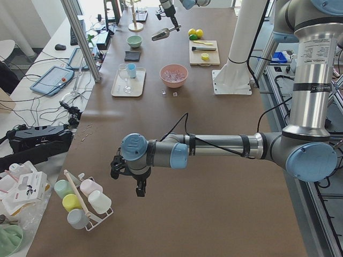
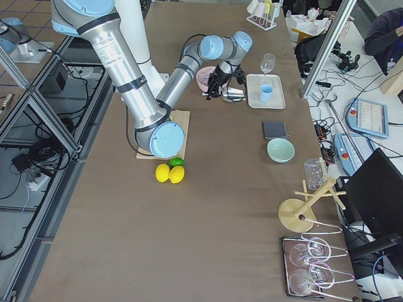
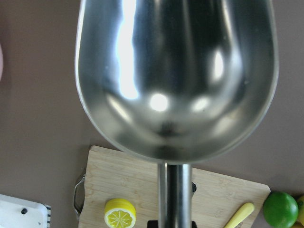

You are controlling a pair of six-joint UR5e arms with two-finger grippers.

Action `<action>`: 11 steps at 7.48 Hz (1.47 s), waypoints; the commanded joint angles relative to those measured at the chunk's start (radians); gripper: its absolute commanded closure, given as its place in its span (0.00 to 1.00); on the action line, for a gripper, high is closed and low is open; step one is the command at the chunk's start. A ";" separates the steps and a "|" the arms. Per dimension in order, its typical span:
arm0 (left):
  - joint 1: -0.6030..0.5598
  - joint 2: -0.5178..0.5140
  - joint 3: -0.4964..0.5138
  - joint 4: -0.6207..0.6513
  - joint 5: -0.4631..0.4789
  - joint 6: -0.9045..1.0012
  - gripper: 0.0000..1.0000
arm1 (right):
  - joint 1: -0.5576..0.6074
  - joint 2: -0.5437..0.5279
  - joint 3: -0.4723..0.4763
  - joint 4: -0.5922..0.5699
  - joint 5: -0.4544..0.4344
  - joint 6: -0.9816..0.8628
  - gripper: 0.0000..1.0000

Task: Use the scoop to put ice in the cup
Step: 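Carry the empty scoop back to its spot beside the bowl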

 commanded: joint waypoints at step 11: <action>-0.031 0.028 -0.028 0.048 -0.033 0.007 0.02 | -0.207 -0.375 -0.173 0.935 -0.159 0.661 1.00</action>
